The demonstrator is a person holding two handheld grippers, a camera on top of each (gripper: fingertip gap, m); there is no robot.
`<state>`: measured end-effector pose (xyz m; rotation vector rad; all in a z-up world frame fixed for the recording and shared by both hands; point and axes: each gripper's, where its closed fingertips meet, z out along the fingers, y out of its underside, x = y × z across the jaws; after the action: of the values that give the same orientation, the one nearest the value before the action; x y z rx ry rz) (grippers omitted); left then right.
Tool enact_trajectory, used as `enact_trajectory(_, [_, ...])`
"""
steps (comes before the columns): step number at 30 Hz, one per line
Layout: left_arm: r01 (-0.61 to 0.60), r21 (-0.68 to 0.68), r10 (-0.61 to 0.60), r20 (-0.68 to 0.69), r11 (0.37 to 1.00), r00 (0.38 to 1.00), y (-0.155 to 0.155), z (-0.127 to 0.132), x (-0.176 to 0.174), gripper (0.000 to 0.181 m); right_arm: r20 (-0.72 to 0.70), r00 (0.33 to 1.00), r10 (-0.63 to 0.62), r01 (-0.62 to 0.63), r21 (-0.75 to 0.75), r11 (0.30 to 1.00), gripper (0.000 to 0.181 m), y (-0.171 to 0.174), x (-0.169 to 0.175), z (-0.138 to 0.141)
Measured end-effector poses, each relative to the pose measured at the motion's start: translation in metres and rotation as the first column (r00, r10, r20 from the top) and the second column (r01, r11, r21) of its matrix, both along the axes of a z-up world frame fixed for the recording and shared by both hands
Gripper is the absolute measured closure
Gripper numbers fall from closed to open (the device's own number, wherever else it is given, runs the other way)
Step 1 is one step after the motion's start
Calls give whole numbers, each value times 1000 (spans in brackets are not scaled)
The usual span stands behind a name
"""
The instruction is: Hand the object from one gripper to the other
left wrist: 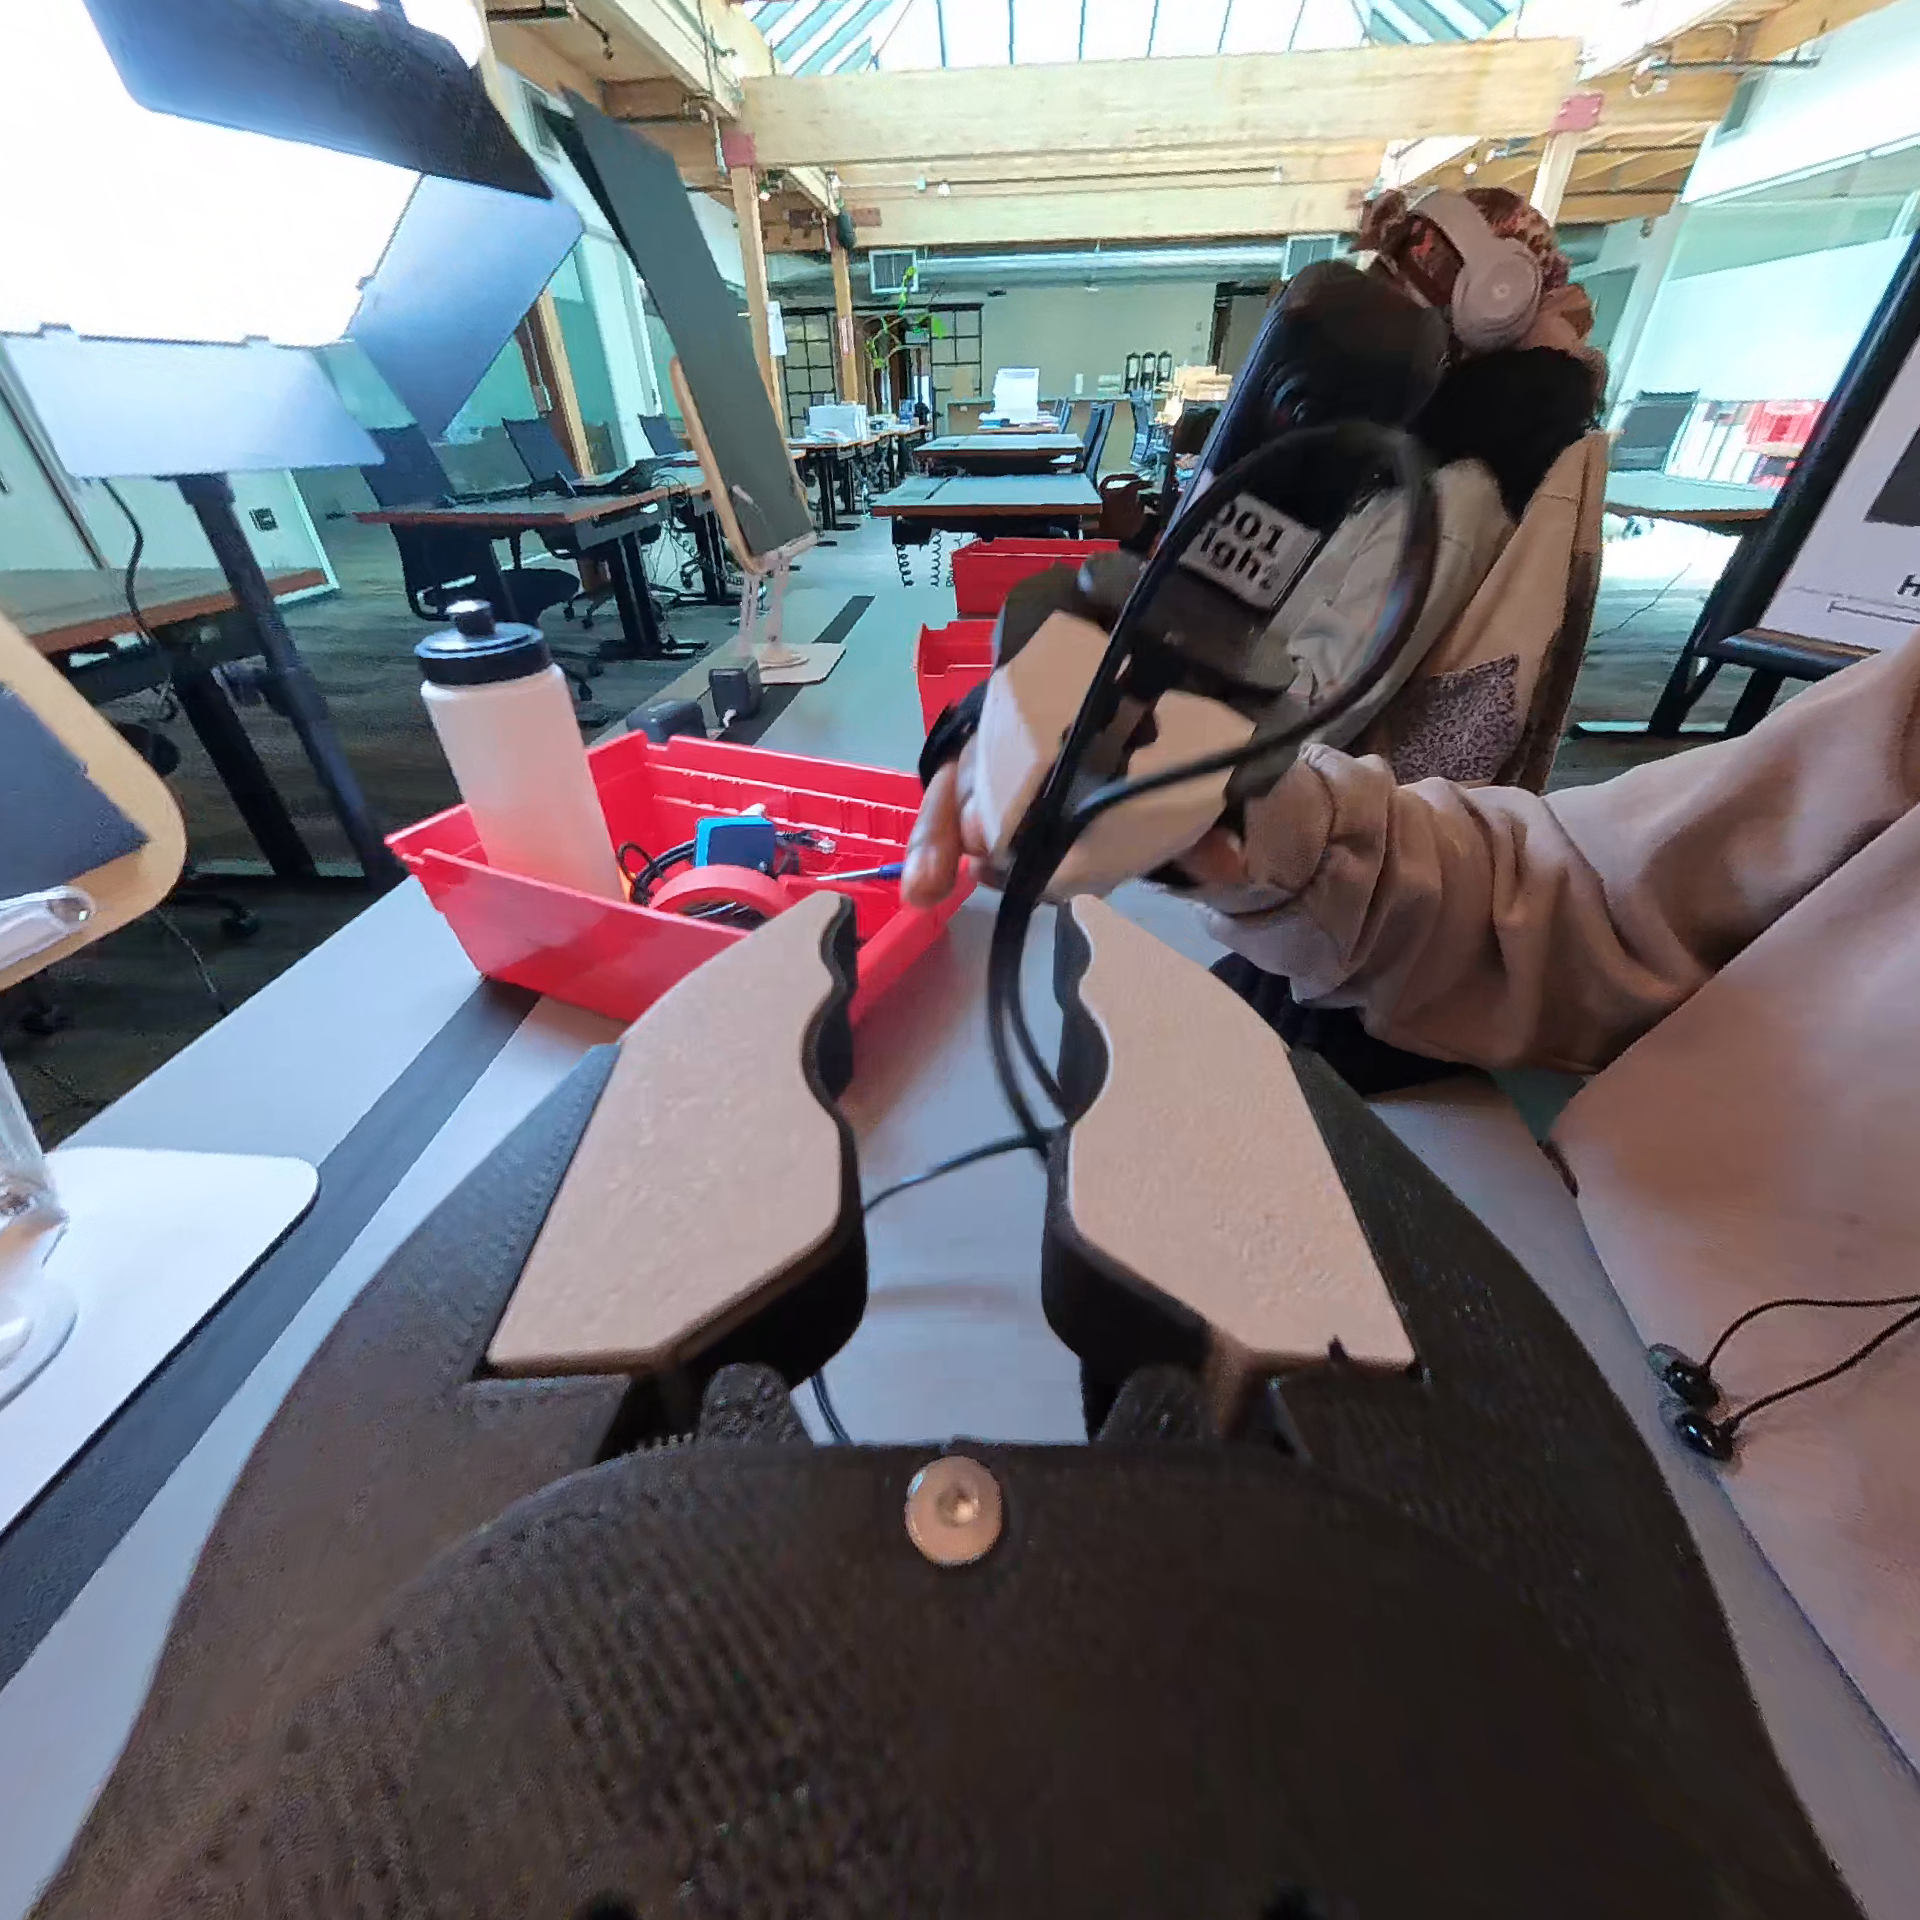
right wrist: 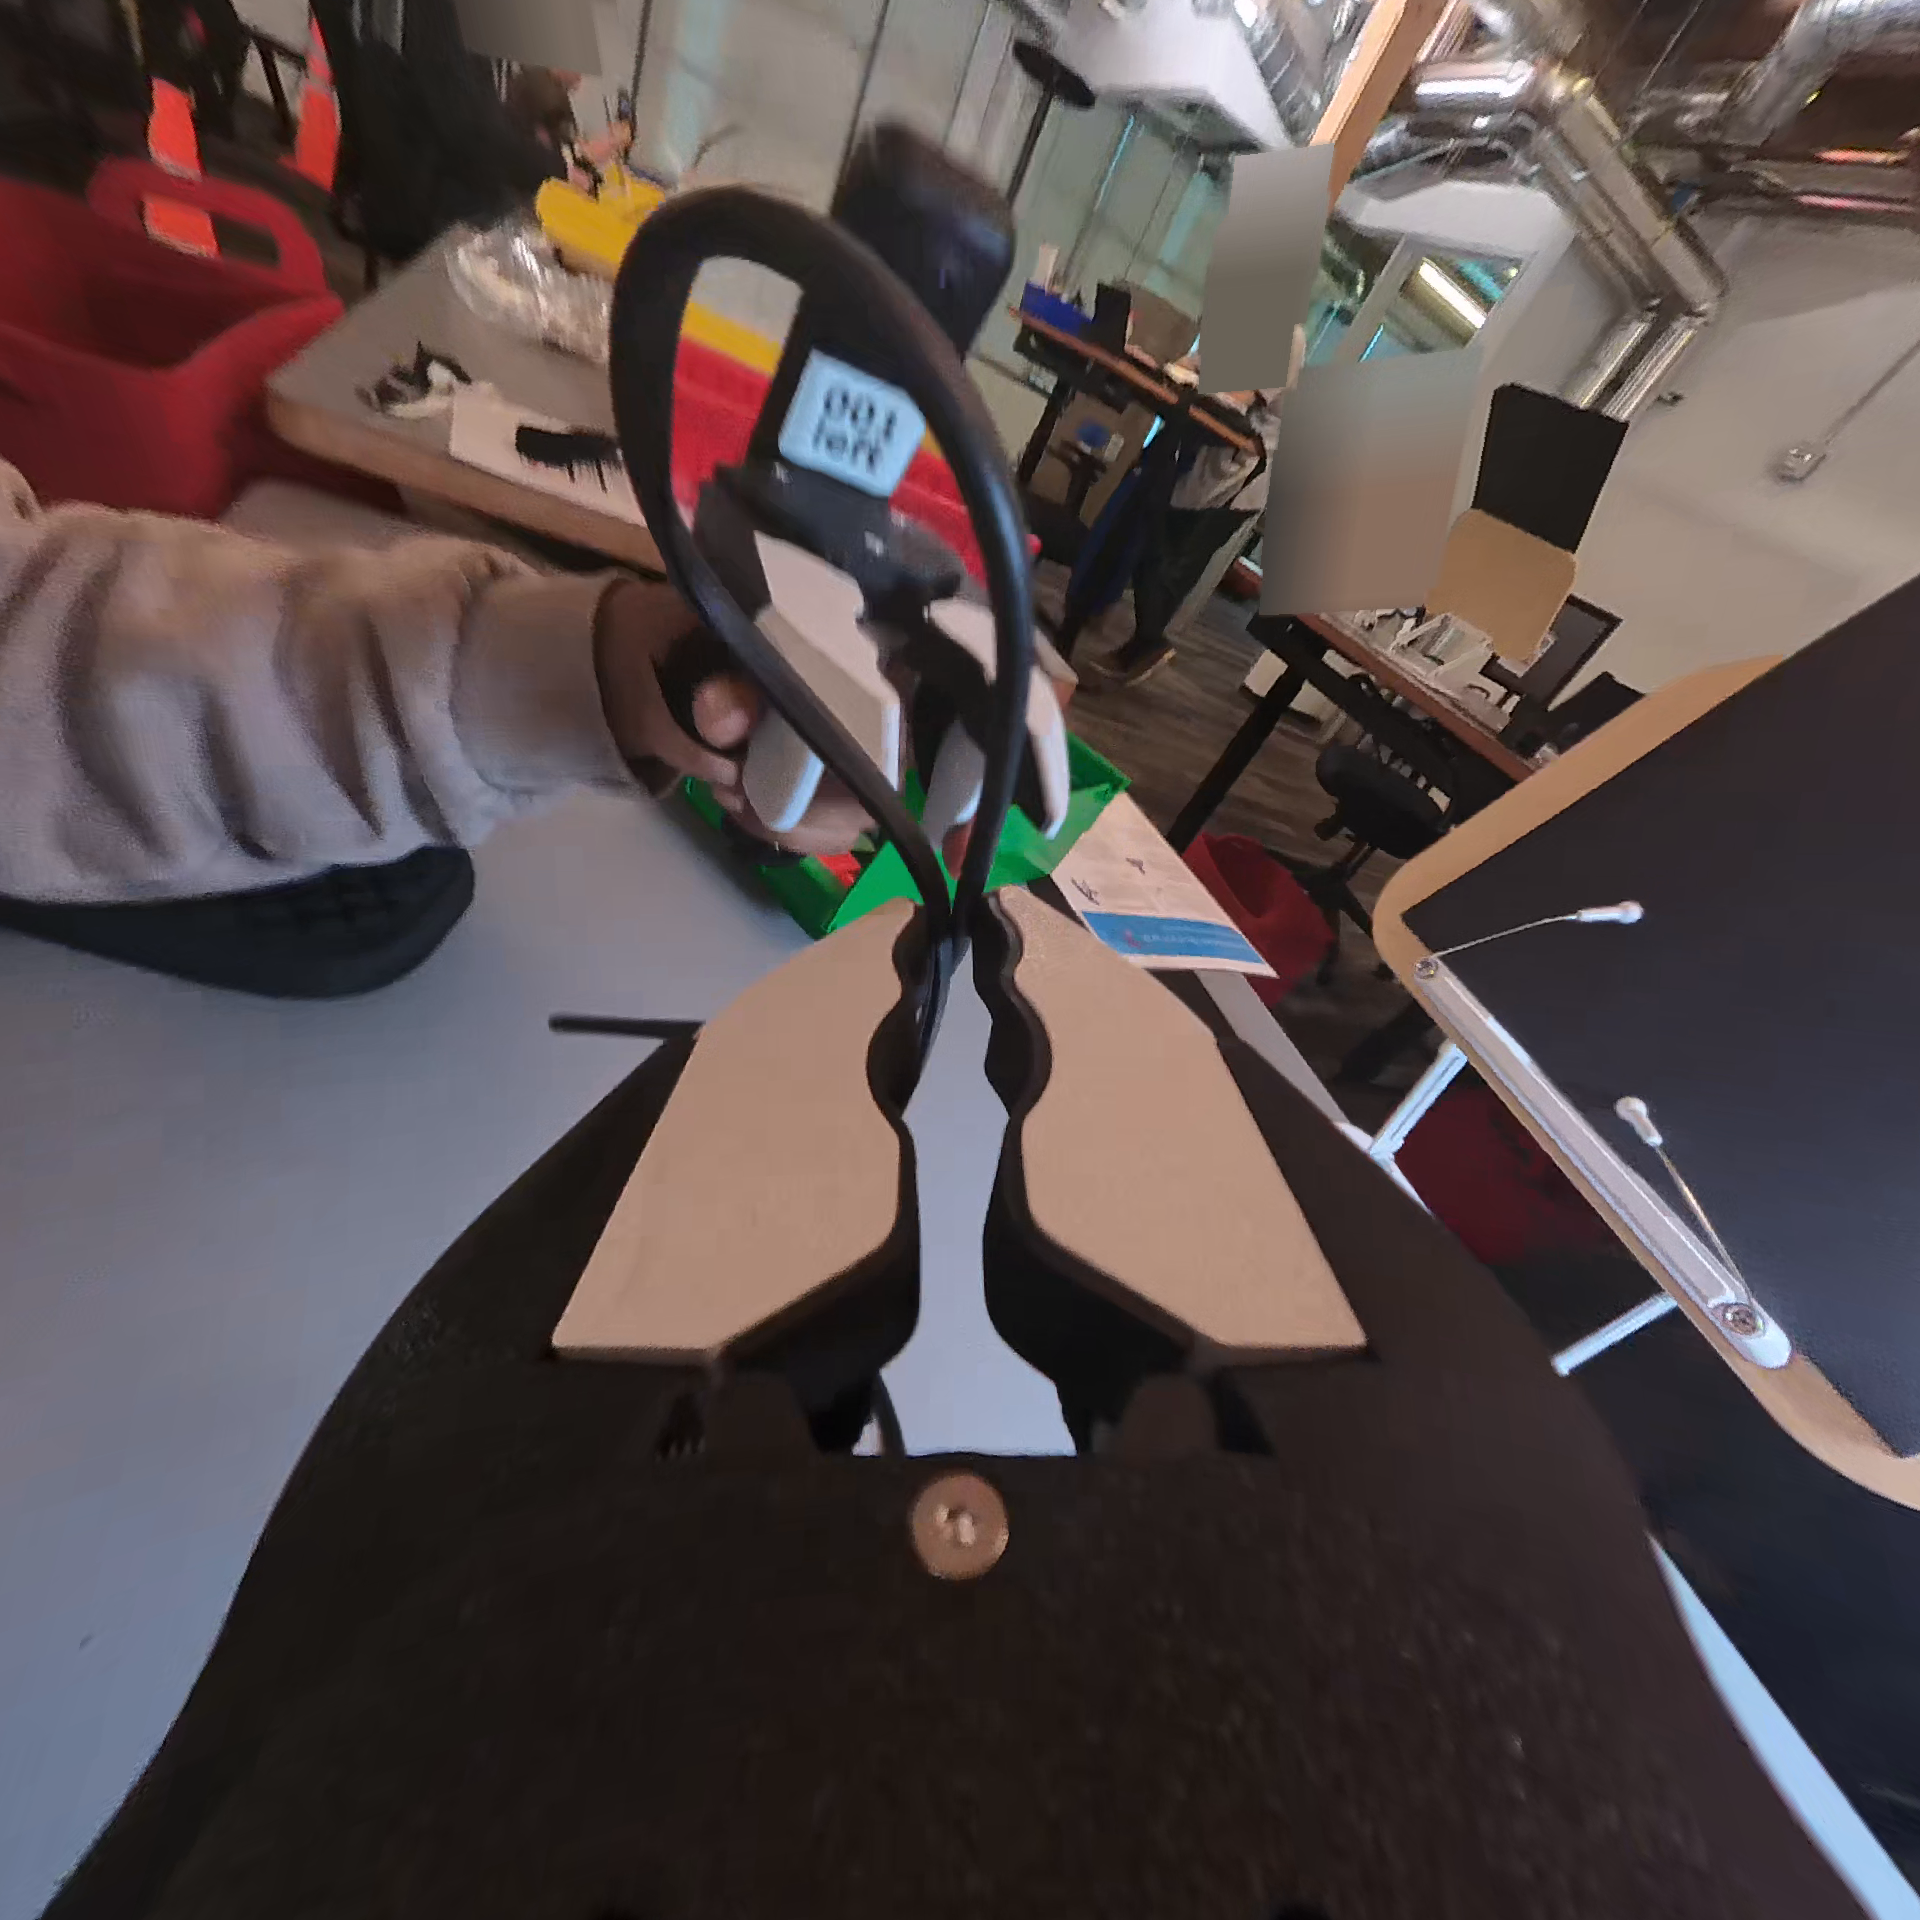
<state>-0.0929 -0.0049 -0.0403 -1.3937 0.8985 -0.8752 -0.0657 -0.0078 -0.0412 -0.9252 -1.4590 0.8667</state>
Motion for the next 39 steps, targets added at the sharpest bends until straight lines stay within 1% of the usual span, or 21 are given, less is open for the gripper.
enact_trajectory(1, [7,-30,-6,22,1000,1000,5,-6,-6,144,-19,1000,9,-9,-15,1000,173,0,4,6])
enact_trajectory(3, [17,-114,-14,26,993,1000,17,-29,-14,141,-61,997,41,-44,-44,998,173,-3,10,16])
enact_trajectory(5, [1,-150,-12,-68,989,998,28,-68,-12,140,-94,993,74,-81,-71,994,173,-9,14,24])
enact_trajectory(7, [90,-221,-129,-166,971,978,20,-107,6,127,-110,991,75,-83,-65,994,173,-10,15,29])
enact_trajectory(9, [220,-297,-280,-176,929,944,-1,-124,27,119,-119,991,60,-67,-53,996,173,-9,17,33])
enact_trajectory(10, [241,-297,-305,-191,924,933,-6,-128,36,117,-123,991,58,-65,-54,996,173,-9,18,34])
enact_trajectory(12, [212,-229,-264,-224,950,938,-3,-130,55,116,-146,988,53,-62,-61,996,173,-9,19,39])
enact_trajectory(15, [33,-42,-45,-324,999,945,22,-138,82,112,-192,980,52,-70,-86,994,173,-10,21,48])
enact_trajectory(17, [-18,36,30,-369,999,929,30,-144,94,117,-225,973,57,-83,-105,991,173,-12,23,54])
enact_trajectory(19, [-121,110,157,-446,987,881,46,-152,89,135,-251,966,60,-91,-115,989,173,-13,27,61])
enact_trajectory(21, [-135,135,184,-481,982,857,50,-157,83,166,-281,958,50,-86,-119,989,173,-11,33,69])
enact_trajectory(22, [-133,131,181,-499,982,848,50,-158,78,177,-295,955,34,-71,-115,991,173,-8,37,74])
enact_trajectory(23, [-133,123,178,-516,983,838,50,-159,72,177,-305,952,10,-45,-109,993,173,-3,42,78])
enact_trajectory(25, [-144,123,186,-491,982,851,50,-148,57,177,-336,940,-54,17,-112,994,173,13,57,88])
enact_trajectory(27, [-156,94,182,-416,983,891,50,-129,40,177,-361,923,-138,97,-128,987,173,34,76,96])
enact_trajectory(29, [-184,58,193,-300,981,934,51,-101,21,177,-344,909,-237,212,-110,971,173,57,92,96])
enact_trajectory(31, [-181,18,182,-155,983,971,48,-69,7,178,-259,930,-260,242,-102,965,174,68,96,83])
enact_trajectory(33, [-167,11,167,-47,986,985,42,-43,-3,177,-107,979,-175,165,-99,981,173,60,84,54])
enact_trajectory(35, [-155,26,155,-2,988,988,35,-26,-7,177,2,999,-33,34,-51,998,173,38,65,26])
enact_trajectory(37, [-143,46,143,9,989,990,28,-15,-6,177,101,992,81,-75,-61,995,173,15,46,0])
enact_trajectory(39, [-116,65,116,13,991,993,20,-8,1,177,160,982,98,-93,-40,995,173,6,27,-19])
